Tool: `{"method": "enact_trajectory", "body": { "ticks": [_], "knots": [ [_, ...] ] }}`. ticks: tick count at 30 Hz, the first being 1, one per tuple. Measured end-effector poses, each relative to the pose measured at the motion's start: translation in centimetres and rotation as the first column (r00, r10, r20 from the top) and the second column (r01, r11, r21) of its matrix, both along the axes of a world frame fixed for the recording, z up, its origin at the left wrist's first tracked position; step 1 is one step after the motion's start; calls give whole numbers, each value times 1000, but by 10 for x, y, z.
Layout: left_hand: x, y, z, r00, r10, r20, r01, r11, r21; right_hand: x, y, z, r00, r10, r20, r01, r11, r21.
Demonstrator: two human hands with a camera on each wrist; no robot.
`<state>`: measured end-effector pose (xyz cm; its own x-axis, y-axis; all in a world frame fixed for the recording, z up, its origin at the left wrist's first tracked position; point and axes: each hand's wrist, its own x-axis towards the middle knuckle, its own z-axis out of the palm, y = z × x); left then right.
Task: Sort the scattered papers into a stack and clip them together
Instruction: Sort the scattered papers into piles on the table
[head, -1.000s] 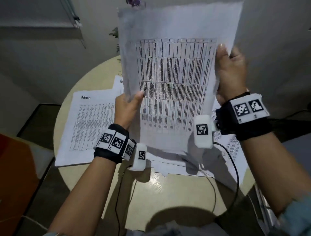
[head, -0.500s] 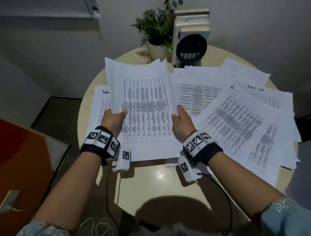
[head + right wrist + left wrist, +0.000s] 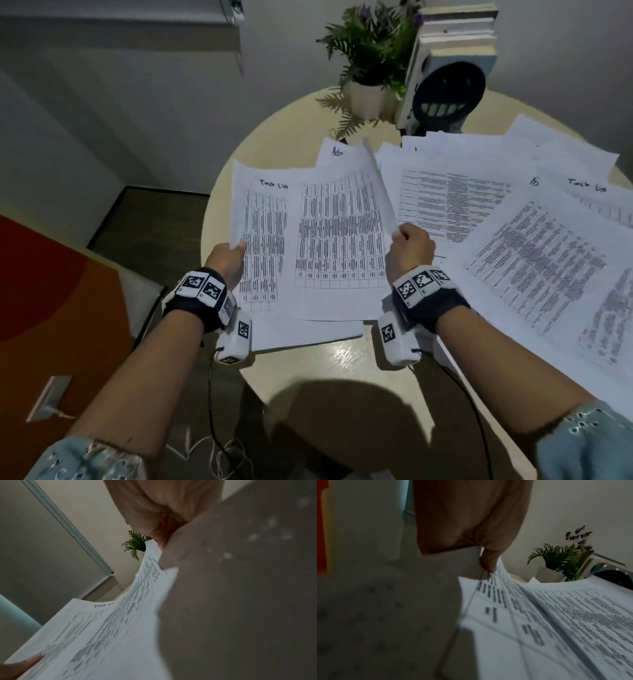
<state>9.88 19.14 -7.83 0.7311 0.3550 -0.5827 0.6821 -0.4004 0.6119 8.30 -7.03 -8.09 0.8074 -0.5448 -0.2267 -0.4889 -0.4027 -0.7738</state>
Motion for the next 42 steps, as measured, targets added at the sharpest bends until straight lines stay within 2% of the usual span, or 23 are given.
{"method": "enact_trajectory", "body": {
  "ticks": [8,11,15,18,20,23,26,29,31,34,36,38,39,42],
  "knots": [
    [21,-5,-10,994,-98,54,81,964,252,1,47,-9,995,102,-11,-102,995,17],
    [23,-9,-12,996,-89,-10,86,920,383,1,69,-11,990,129,-60,-128,992,14],
    [26,-10,-17,991,-91,-100,119,941,318,-6,90,-12,953,212,-216,-232,970,-70],
    [25,-9,-18,984,-80,-156,125,944,305,-12,90,-15,928,176,-328,-235,961,-148],
    [23,-12,-17,980,-81,-182,133,947,292,-14,87,-16,899,207,-386,-267,958,-107],
    [19,-21,-16,980,-106,-171,151,950,275,-16,93,-20,824,379,-421,-434,900,-41],
    [18,-25,-13,981,-117,-156,156,950,271,-11,92,-17,778,445,-443,-499,866,-7],
    [16,-27,-7,983,-93,-157,135,949,285,-9,71,-10,772,474,-425,-526,851,-6],
    [17,-36,1,991,-88,-105,119,935,334,-9,46,-4,851,406,-335,-454,888,-78],
    [23,-64,15,979,-197,50,170,929,328,-16,-6,3,935,227,-272,-290,931,-220],
    [29,-89,17,955,-255,149,223,954,203,-26,-41,1,920,156,-359,-280,904,-323],
    [31,-118,17,942,-277,189,273,961,45,-39,-70,-6,867,153,-474,-353,860,-369],
    [32,-133,15,941,-281,188,288,958,-6,-46,-82,-8,836,166,-523,-399,839,-371],
    [28,-176,3,953,-299,50,303,949,-92,-63,-119,-14,788,187,-587,-471,797,-378]
  ]
}}
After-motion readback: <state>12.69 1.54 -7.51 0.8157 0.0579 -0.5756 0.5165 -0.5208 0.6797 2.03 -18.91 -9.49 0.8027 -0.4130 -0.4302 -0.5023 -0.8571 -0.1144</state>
